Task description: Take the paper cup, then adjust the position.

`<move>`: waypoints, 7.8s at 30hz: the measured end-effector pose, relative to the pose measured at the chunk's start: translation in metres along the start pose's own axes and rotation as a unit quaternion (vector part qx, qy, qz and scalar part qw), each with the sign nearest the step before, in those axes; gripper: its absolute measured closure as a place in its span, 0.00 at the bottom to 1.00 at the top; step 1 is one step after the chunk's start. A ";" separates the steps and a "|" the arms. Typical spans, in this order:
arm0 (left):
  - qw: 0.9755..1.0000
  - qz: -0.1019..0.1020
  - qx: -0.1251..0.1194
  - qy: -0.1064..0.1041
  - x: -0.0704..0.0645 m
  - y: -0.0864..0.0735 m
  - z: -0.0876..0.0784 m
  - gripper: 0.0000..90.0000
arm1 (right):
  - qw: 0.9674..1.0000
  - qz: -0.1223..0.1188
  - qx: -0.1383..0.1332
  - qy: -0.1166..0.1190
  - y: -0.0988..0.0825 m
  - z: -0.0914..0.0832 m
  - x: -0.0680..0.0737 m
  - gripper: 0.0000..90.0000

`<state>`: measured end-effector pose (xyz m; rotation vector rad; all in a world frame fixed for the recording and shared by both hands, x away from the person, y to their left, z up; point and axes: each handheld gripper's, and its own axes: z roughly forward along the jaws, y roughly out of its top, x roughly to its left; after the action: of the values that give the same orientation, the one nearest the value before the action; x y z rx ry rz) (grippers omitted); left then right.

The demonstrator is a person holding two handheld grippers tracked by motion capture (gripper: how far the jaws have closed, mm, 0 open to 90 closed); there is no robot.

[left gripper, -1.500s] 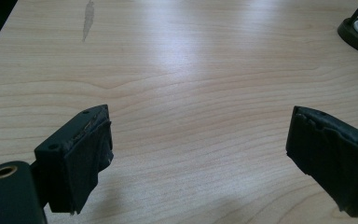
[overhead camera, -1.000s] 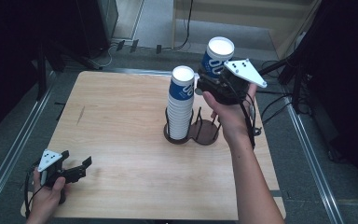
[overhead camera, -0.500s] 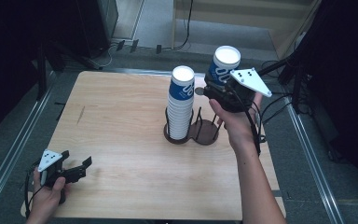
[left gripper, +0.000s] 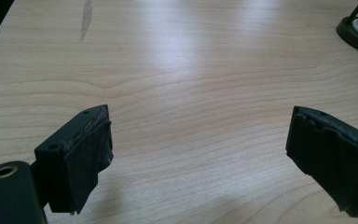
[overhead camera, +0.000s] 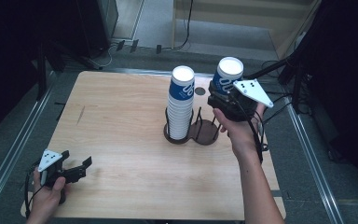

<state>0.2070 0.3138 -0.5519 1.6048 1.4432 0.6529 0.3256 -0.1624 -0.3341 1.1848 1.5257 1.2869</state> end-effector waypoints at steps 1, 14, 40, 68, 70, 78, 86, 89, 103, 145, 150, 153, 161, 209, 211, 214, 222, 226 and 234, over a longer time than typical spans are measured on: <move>1.000 0.000 0.000 0.000 0.000 0.000 0.000 0.09 | 1.000 0.000 0.000 0.000 -0.001 0.000 0.000 0.22; 1.000 0.000 0.000 0.000 0.000 0.000 0.000 0.09 | 1.000 -0.014 0.003 -0.007 -0.022 -0.008 0.000 0.22; 1.000 0.002 0.002 -0.002 0.000 0.000 0.000 0.09 | 1.000 -0.012 0.024 0.002 -0.084 -0.030 0.008 0.22; 1.000 0.009 -0.024 -0.015 0.001 -0.001 -0.002 0.09 | 0.998 -0.013 0.060 0.000 -0.142 -0.038 0.008 0.22; 0.999 0.009 -0.029 -0.010 0.001 0.000 -0.002 0.09 | 0.998 -0.013 0.061 0.000 -0.143 -0.038 0.008 0.22; 1.000 0.013 -0.012 -0.003 -0.001 0.008 -0.006 0.09 | 0.997 -0.023 0.071 0.004 -0.155 -0.041 0.016 0.22; 1.000 0.014 -0.003 -0.007 -0.010 0.021 -0.012 0.08 | 0.997 -0.034 0.073 0.005 -0.159 -0.042 0.022 0.22; 0.999 0.021 -0.003 -0.026 -0.020 0.028 -0.012 0.05 | 0.997 -0.036 0.074 0.009 -0.160 -0.042 0.024 0.22; 0.996 0.061 -0.011 -0.071 -0.072 0.057 -0.002 0.02 | 0.996 -0.038 0.074 0.012 -0.162 -0.040 0.030 0.22; 0.980 0.079 -0.009 -0.182 -0.136 0.075 0.020 0.00 | 0.989 -0.132 0.067 0.027 -0.177 -0.040 0.074 0.23; 0.979 0.078 -0.008 -0.188 -0.136 0.074 0.020 0.00 | 0.987 -0.146 0.064 0.033 -0.178 -0.042 0.078 0.23; 0.979 0.076 -0.006 -0.191 -0.137 0.074 0.020 0.00 | 0.986 -0.153 0.062 0.036 -0.179 -0.042 0.081 0.23; 0.976 0.082 -0.008 -0.203 -0.142 0.074 0.019 0.00 | 0.982 -0.177 0.060 0.038 -0.181 -0.043 0.088 0.23; 0.950 0.155 -0.011 -0.272 -0.181 0.069 0.014 0.09 | 0.914 -0.402 0.005 0.052 -0.196 -0.057 0.140 0.23; 0.949 0.160 -0.013 -0.271 -0.183 0.069 0.014 0.14 | 0.911 -0.408 0.003 0.056 -0.196 -0.058 0.142 0.23; 0.947 0.160 -0.013 -0.279 -0.183 0.069 0.014 0.16 | 0.907 -0.417 0.000 0.060 -0.197 -0.060 0.146 0.23; 0.943 0.161 -0.010 -0.290 -0.185 0.068 0.014 0.18 | 0.899 -0.432 -0.007 0.069 -0.198 -0.062 0.149 0.23; 0.945 0.158 -0.008 -0.287 -0.186 0.068 0.014 0.23 | 0.895 -0.439 -0.013 0.074 -0.199 -0.063 0.150 0.23; 0.942 0.154 -0.001 -0.299 -0.185 0.069 0.013 0.30 | 0.893 -0.444 -0.019 0.068 -0.201 -0.065 0.151 0.21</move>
<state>0.2177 0.1344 -0.4693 1.8371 0.7551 0.2885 0.1951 -0.0402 -0.5225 0.2566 1.8079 0.7588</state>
